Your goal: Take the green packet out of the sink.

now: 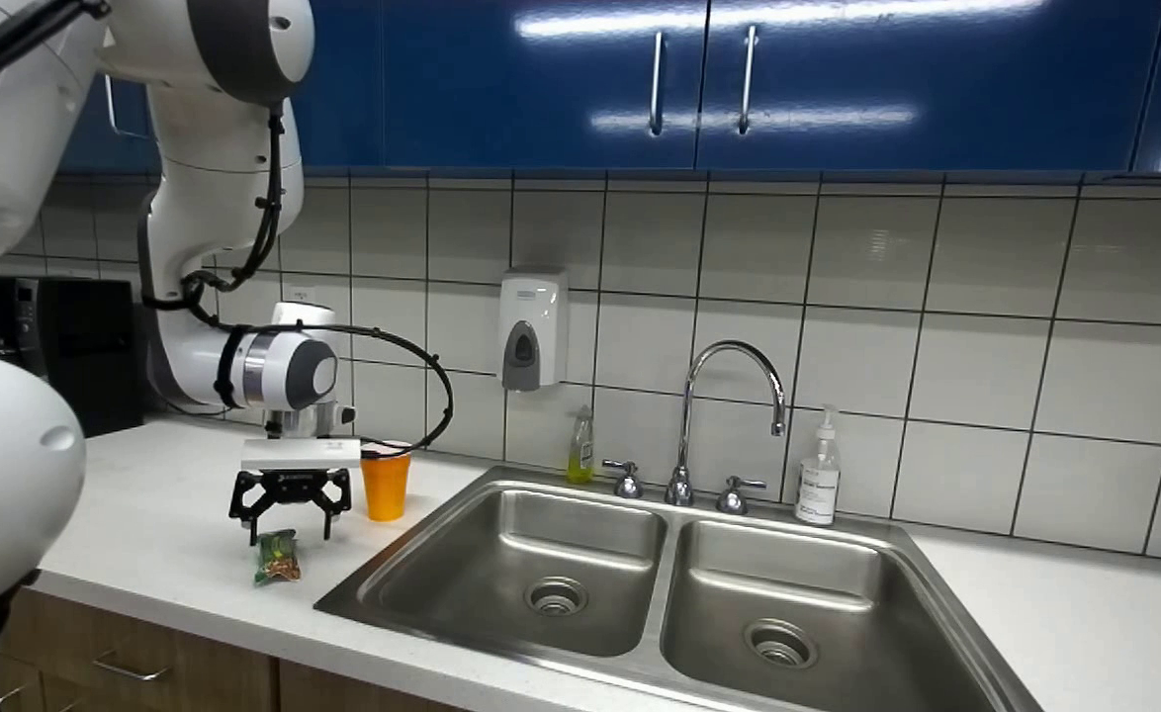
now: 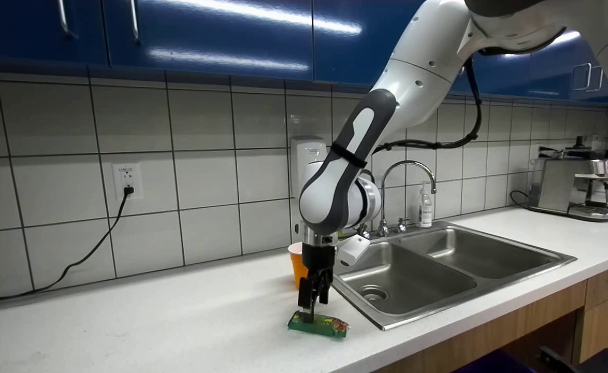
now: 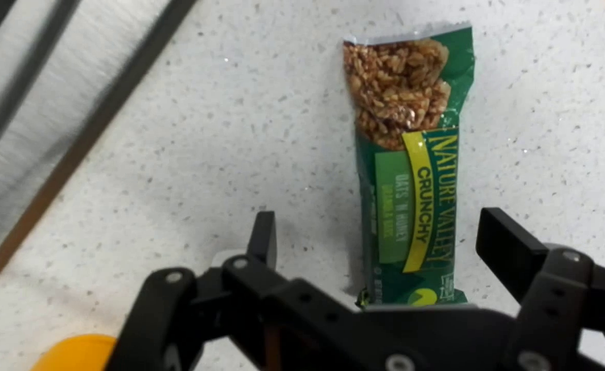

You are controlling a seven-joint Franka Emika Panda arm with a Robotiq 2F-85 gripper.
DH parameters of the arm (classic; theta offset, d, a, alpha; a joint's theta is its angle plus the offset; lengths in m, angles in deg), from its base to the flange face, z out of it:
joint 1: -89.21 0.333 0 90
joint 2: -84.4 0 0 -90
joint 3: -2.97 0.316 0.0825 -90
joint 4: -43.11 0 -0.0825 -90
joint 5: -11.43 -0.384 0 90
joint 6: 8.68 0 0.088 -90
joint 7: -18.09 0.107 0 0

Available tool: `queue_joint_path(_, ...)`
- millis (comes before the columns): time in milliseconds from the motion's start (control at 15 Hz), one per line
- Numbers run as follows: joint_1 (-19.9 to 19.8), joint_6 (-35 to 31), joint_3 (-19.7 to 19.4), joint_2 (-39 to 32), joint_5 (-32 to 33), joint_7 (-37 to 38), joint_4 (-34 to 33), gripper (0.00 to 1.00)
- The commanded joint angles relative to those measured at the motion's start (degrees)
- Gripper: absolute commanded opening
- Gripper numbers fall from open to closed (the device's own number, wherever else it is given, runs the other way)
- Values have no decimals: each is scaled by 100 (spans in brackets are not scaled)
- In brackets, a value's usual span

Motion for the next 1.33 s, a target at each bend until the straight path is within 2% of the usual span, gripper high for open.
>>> queue_joint_path(0,-163,104,78,366,-153,11,212,100)
queue_joint_path(267,-272,108,-12,610,-255,48,421,100)
queue_joint_path(667,-722,119,-310,980,-573,-52,798,100)
queue_joint_path(1267,-1165,99,-998,1605,-935,61,1369,100)
